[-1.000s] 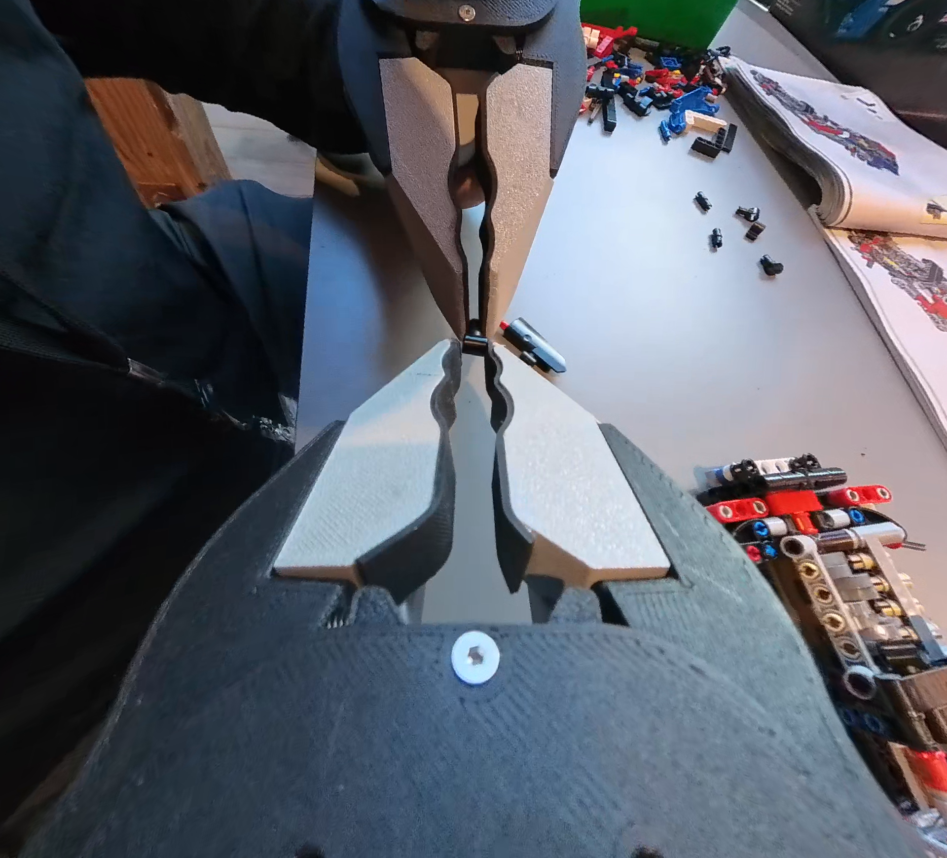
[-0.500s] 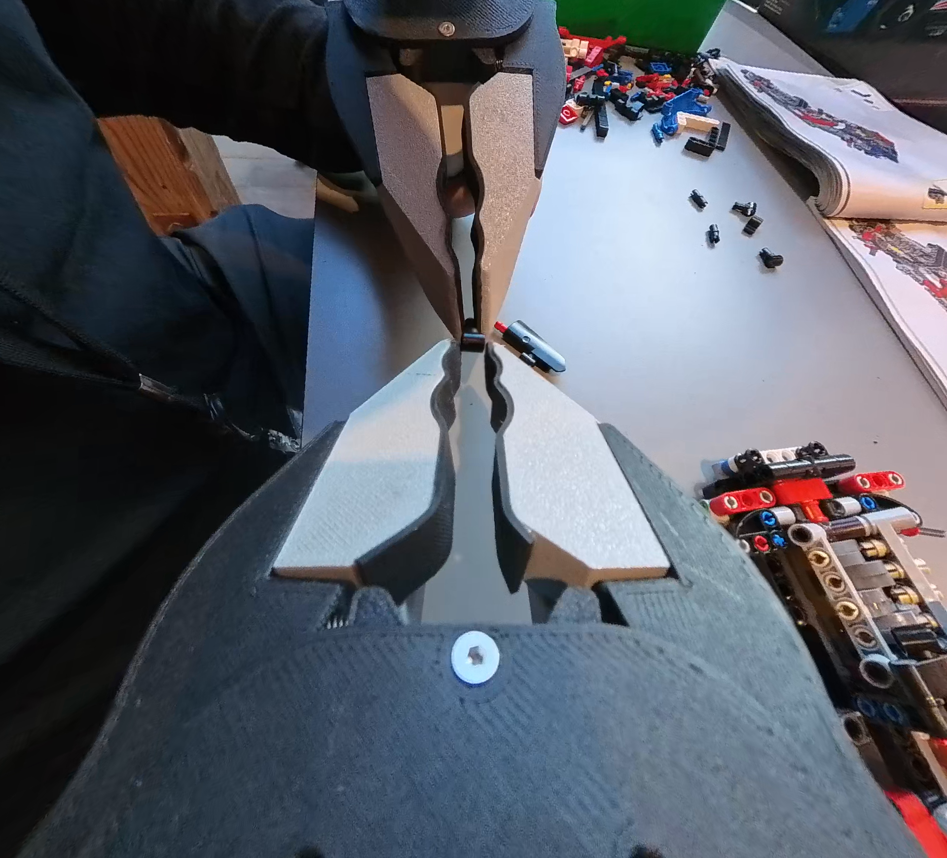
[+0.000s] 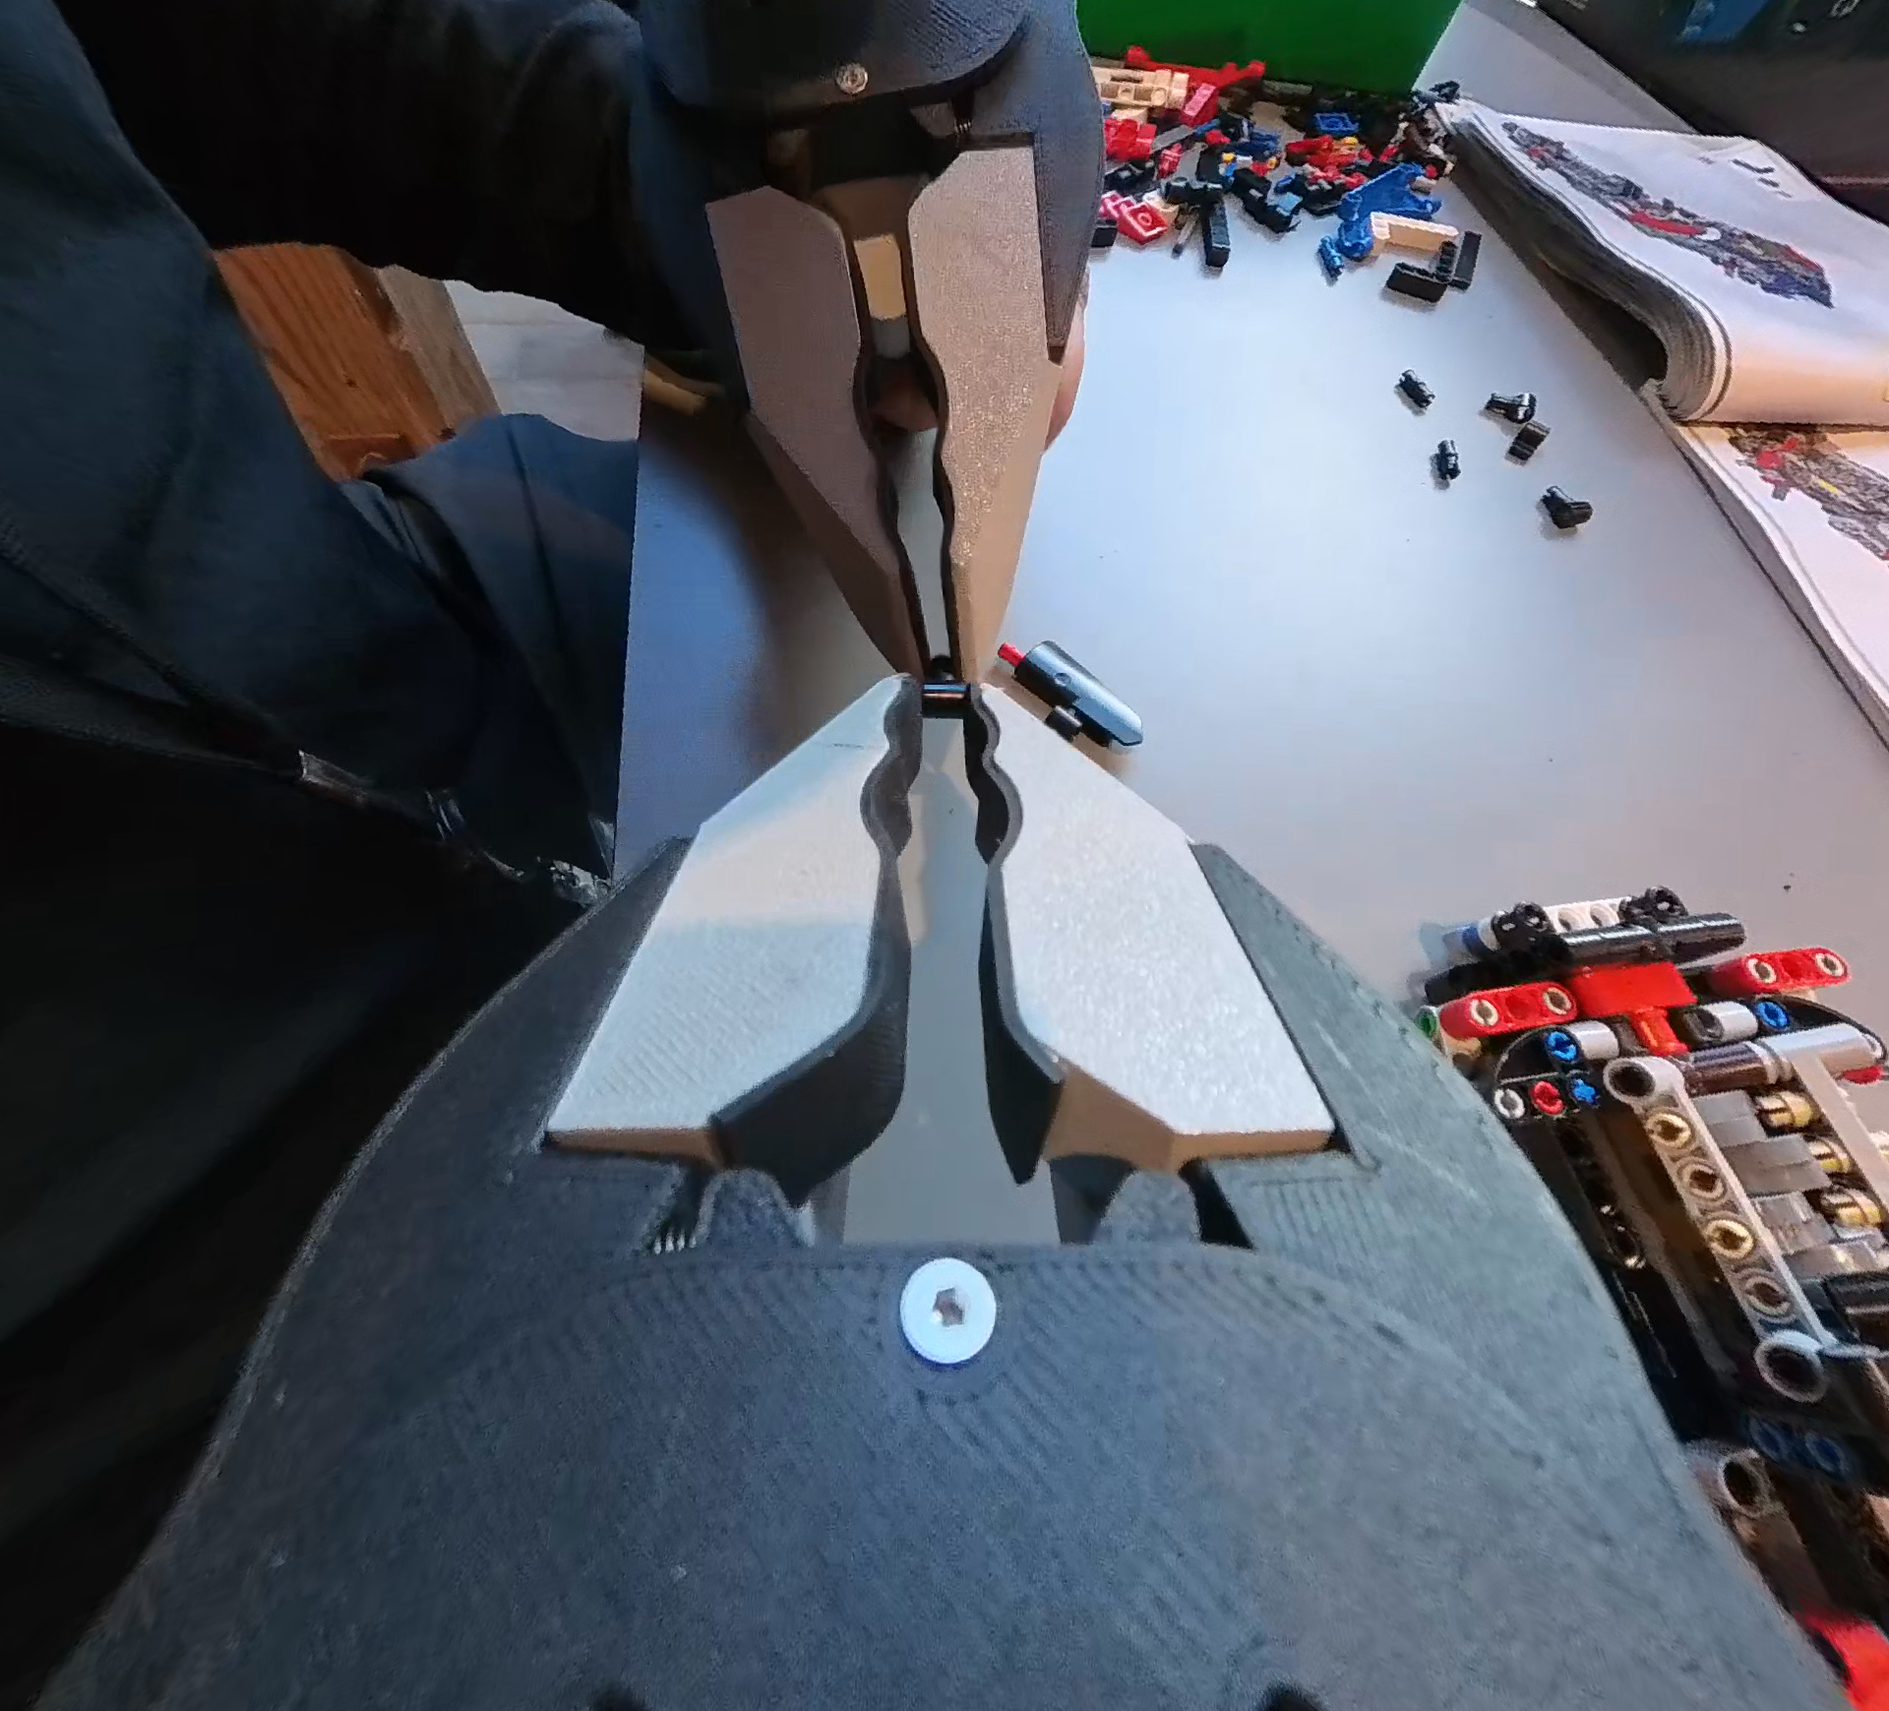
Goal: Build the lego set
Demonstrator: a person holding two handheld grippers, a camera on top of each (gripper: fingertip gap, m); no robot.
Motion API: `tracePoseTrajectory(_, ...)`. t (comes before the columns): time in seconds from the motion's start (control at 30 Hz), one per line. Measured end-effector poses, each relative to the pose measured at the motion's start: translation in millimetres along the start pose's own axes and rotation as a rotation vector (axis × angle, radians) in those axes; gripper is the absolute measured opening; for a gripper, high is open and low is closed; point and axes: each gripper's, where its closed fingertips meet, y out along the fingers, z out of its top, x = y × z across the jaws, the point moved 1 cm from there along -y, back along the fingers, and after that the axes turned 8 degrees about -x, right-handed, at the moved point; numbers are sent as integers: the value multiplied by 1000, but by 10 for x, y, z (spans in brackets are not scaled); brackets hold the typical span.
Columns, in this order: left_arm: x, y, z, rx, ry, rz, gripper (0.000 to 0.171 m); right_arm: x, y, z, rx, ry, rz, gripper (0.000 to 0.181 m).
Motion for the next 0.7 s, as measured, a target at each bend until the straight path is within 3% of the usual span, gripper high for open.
tracePoseTrajectory(0.17,-92,-22,-101,-95,-81,45,0,95,55,-73,-62,16,-75,5)
tracePoseTrajectory(0.3,-322,-114,-426,-269,-372,72,21,279,168,-255,-209,79,-196,5)
tracePoseTrajectory(0.43,-310,6,-503,-272,-574,-38,26,295,291,-292,-283,80,-238,5)
tracePoseTrajectory(0.53,-318,83,-451,-285,-584,-38,24,319,304,-287,-283,120,-248,5)
tracePoseTrajectory(0.57,-354,93,-473,-310,-576,-3,13,331,298,-284,-277,134,-247,5)
tracePoseTrajectory(0.7,-365,102,-481,-361,-546,37,12,363,278,-268,-255,172,-243,5)
